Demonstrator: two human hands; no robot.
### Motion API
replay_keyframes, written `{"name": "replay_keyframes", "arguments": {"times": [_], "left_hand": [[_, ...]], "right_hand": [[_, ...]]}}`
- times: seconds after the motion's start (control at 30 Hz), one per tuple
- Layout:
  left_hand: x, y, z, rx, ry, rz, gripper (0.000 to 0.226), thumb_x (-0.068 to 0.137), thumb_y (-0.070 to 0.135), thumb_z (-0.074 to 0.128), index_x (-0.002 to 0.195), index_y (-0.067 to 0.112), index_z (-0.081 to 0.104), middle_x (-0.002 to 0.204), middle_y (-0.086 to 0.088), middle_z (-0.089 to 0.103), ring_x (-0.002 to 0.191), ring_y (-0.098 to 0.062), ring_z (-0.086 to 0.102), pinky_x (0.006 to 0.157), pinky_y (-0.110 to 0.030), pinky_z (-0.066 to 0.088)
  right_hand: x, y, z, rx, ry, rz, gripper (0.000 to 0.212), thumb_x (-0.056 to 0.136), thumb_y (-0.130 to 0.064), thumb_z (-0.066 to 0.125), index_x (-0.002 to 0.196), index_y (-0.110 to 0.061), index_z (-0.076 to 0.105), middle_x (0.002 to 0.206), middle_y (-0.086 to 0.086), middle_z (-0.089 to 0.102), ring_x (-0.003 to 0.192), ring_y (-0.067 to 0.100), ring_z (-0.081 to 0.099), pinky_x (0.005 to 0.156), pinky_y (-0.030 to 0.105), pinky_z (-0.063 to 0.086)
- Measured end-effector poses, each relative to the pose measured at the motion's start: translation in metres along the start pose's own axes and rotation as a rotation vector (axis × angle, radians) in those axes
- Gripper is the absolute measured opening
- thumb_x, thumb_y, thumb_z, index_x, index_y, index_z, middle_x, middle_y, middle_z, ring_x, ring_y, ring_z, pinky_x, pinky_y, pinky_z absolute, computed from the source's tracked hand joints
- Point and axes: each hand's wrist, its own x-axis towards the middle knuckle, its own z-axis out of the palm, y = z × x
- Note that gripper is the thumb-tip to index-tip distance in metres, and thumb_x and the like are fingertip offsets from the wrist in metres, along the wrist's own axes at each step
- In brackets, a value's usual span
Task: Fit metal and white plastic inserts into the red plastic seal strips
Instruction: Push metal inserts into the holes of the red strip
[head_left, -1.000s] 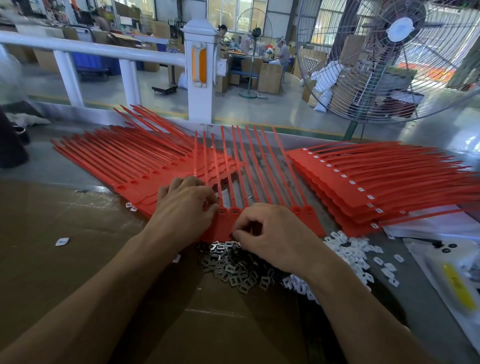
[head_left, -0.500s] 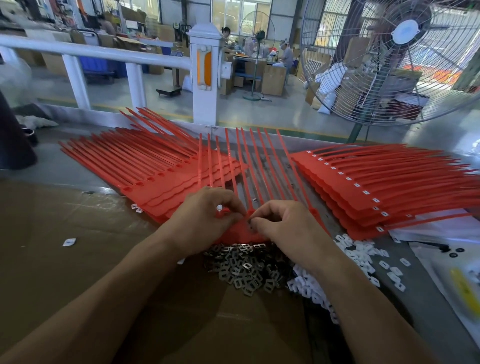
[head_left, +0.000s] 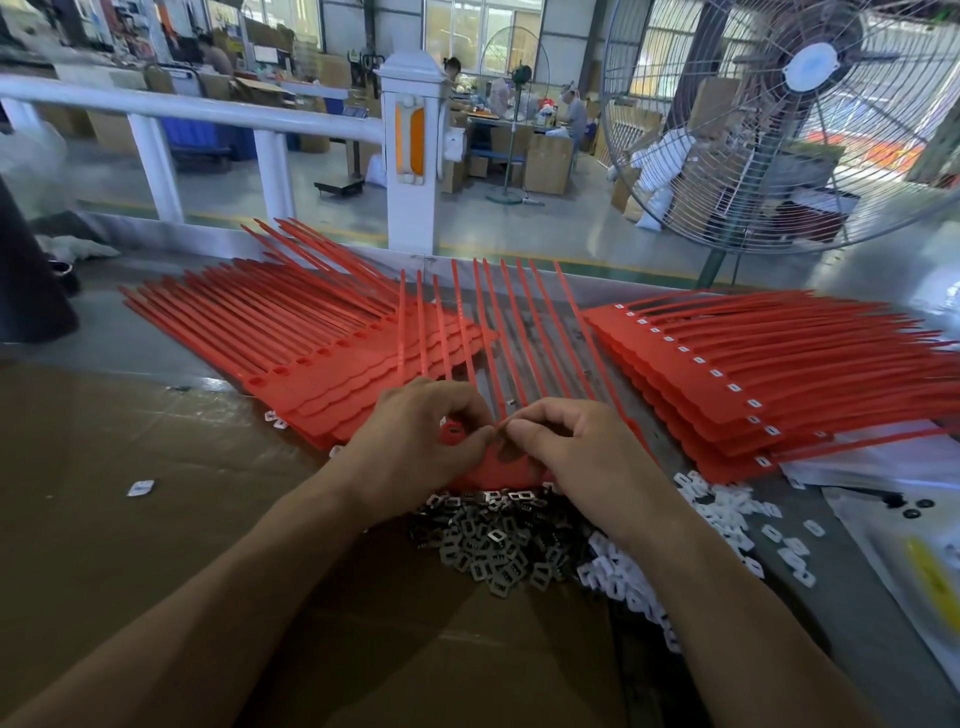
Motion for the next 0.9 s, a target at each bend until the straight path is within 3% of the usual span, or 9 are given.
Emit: {"name": "replay_keyframes", "arguments": {"times": [0.1, 0.23, 0.37, 0.47, 0.7, 0.8, 0.9], "left_hand": [[0.002, 0.001, 0.001, -0.010, 0.110, 0.079, 0.006, 0.091, 0.027, 0.069, 0.086, 0.029, 0.068, 0.087, 0.018, 0.066, 0.093, -0.007, 0.060, 0.092, -0.046, 0.046], [0.004, 0.002, 0.003, 0.046, 0.196, 0.146, 0.008, 0.091, 0.026, 0.069, 0.085, 0.029, 0.065, 0.088, 0.020, 0.062, 0.091, -0.007, 0.059, 0.090, -0.042, 0.042], [0.004, 0.002, 0.004, 0.127, 0.213, 0.204, 0.006, 0.089, 0.024, 0.072, 0.089, 0.027, 0.068, 0.094, 0.016, 0.062, 0.095, -0.008, 0.058, 0.091, -0.038, 0.038], [0.007, 0.006, 0.004, 0.175, 0.266, 0.241, 0.008, 0.087, 0.021, 0.075, 0.088, 0.024, 0.068, 0.094, 0.013, 0.062, 0.092, -0.012, 0.057, 0.088, -0.037, 0.038], [0.011, 0.005, 0.005, 0.262, 0.320, 0.335, 0.001, 0.091, 0.024, 0.068, 0.090, 0.023, 0.068, 0.096, 0.012, 0.062, 0.092, -0.013, 0.059, 0.087, -0.039, 0.039], [0.011, 0.003, 0.006, 0.271, 0.293, 0.311, 0.003, 0.093, 0.027, 0.069, 0.095, 0.025, 0.070, 0.098, 0.013, 0.062, 0.095, -0.012, 0.058, 0.088, -0.039, 0.039], [0.010, -0.004, 0.005, 0.289, 0.211, 0.206, 0.012, 0.095, 0.036, 0.066, 0.105, 0.032, 0.071, 0.104, 0.015, 0.062, 0.103, -0.012, 0.055, 0.093, -0.036, 0.036]], "right_hand": [[-0.001, -0.002, -0.001, 0.121, -0.023, 0.041, 0.025, 0.101, -0.039, 0.064, 0.084, -0.026, 0.079, 0.070, -0.005, 0.074, 0.054, -0.001, 0.062, 0.051, 0.010, 0.044], [0.004, 0.001, -0.001, 0.337, -0.076, 0.108, 0.024, 0.092, -0.042, 0.074, 0.088, -0.020, 0.081, 0.090, 0.018, 0.075, 0.063, 0.019, 0.057, 0.048, 0.023, 0.042], [0.010, 0.003, -0.001, 0.581, -0.129, 0.198, 0.013, 0.083, -0.026, 0.078, 0.078, -0.015, 0.081, 0.082, 0.010, 0.073, 0.057, 0.010, 0.056, 0.041, 0.020, 0.039], [0.013, 0.001, 0.000, 0.688, -0.114, 0.243, 0.012, 0.089, -0.018, 0.073, 0.086, -0.007, 0.077, 0.081, 0.009, 0.072, 0.058, 0.010, 0.056, 0.040, 0.019, 0.038], [0.013, 0.000, -0.004, 0.687, -0.185, 0.295, 0.031, 0.083, -0.027, 0.073, 0.103, -0.004, 0.072, 0.083, 0.007, 0.068, 0.060, 0.012, 0.056, 0.042, 0.020, 0.036], [0.016, 0.005, -0.006, 0.723, -0.159, 0.286, 0.021, 0.081, -0.023, 0.076, 0.092, -0.005, 0.072, 0.077, 0.005, 0.067, 0.056, 0.011, 0.056, 0.039, 0.020, 0.037], [0.023, 0.011, -0.005, 0.647, -0.025, 0.270, 0.011, 0.089, -0.016, 0.075, 0.081, -0.008, 0.074, 0.076, 0.007, 0.068, 0.054, 0.011, 0.054, 0.037, 0.020, 0.035]]}}
